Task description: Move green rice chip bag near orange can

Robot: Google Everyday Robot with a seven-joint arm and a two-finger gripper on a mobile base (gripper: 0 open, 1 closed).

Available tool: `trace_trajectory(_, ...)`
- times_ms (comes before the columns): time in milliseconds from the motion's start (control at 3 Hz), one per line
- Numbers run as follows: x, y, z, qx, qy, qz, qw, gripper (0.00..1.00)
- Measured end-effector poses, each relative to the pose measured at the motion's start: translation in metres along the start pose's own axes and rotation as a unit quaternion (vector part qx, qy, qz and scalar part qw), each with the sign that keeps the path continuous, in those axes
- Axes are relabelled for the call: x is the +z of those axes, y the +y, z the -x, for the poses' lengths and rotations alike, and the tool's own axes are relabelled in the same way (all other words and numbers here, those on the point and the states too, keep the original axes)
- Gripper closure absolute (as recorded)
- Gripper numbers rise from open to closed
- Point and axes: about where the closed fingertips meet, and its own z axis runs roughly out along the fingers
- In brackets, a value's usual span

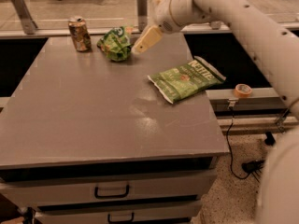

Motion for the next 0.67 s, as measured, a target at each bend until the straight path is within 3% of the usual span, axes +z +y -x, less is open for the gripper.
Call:
trace_trajectory(333,-0.077,-0.019,0.013,0.002,-0.071,-0.049,0.9963,0.0)
trace_trajectory(667,-0.153,-0.05,0.019,0.003,-0.149,-0.121,0.9814,0.0)
